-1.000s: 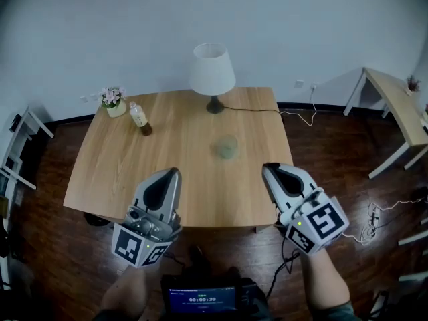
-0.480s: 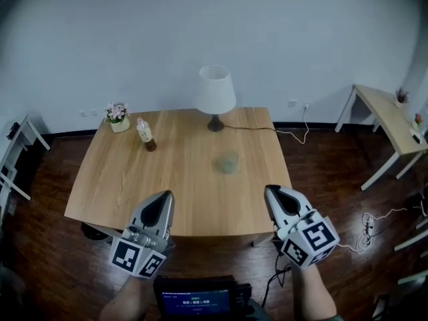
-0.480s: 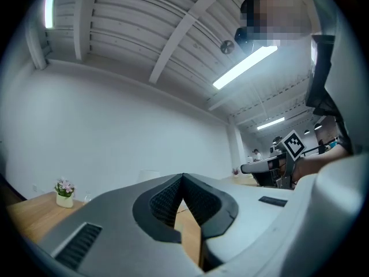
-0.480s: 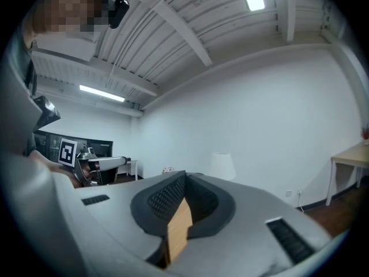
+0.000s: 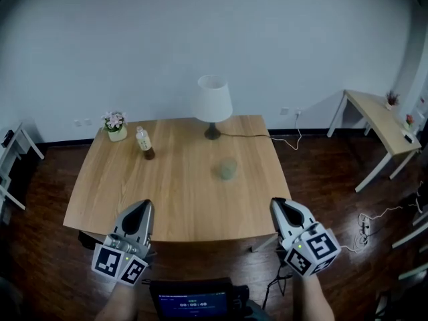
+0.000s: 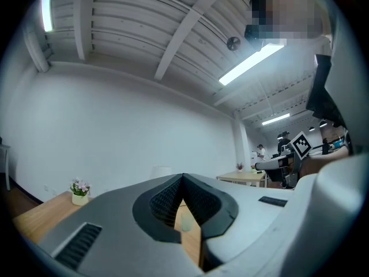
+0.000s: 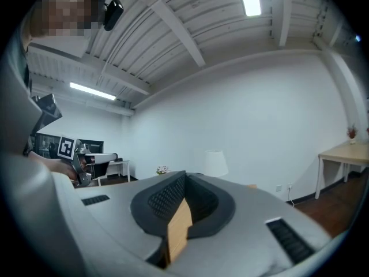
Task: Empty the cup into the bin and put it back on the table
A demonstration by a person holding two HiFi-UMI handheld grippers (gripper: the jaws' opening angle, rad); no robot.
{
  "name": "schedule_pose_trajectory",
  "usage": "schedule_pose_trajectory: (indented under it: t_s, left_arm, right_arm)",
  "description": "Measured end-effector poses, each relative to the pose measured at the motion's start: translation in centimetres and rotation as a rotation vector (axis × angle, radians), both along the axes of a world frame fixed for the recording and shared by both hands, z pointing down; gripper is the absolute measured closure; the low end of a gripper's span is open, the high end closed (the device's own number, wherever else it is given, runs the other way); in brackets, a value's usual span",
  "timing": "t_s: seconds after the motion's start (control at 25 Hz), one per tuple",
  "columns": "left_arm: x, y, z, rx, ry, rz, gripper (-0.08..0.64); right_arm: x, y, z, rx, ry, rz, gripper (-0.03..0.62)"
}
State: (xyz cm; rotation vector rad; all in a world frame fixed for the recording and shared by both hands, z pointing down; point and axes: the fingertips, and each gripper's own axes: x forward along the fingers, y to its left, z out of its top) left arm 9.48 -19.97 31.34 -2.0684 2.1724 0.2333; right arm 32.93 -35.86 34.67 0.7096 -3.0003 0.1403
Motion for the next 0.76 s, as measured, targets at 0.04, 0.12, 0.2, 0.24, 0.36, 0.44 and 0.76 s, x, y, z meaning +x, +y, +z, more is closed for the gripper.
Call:
schedule_pose_trajectory:
  t_s: [0.04,0.12,0.2,0.24,0.36,0.44,0.76]
  left_arm:
    - [-0.1,0.2,0.2,-0.001,0.003,-0.001,0.56]
    - [-0.1,0.4,0.3,0.002,0.007,-0.001,0.56]
    - [0.2,0.6,0.4,0.0,0.011,0.003,0.56]
    - [0.4,0.7,0.6,-0.003,0.012,0.006,0.56]
    - [0.7,0.9,0.9,-0.012,0.017,0.012,0.56]
    - [0.9,1.1,1.0,-0.017,0.018,0.013,0.56]
    - [1.4,0.9,1.5,-0.051,-0.021,0.031,0.56]
  right_arm:
    - [0.1,0.1,0.1,0.0,0.003,0.005,0.592]
    - [0.4,0.2,0.1,0.001,0.01,0.016,0.592]
    - [0.9,0.3,0.3,-0.004,0.014,0.025,0.592]
    - [1.1,0.3,0.5,-0.009,0.016,0.028,0.592]
    - [1.4,0.5,0.8,-0.017,0.018,0.034,0.592]
    - [1.5,0.5,1.0,-0.022,0.017,0.032,0.592]
    - [1.1,0.4,1.0,-0.021,0.009,0.024,0.592]
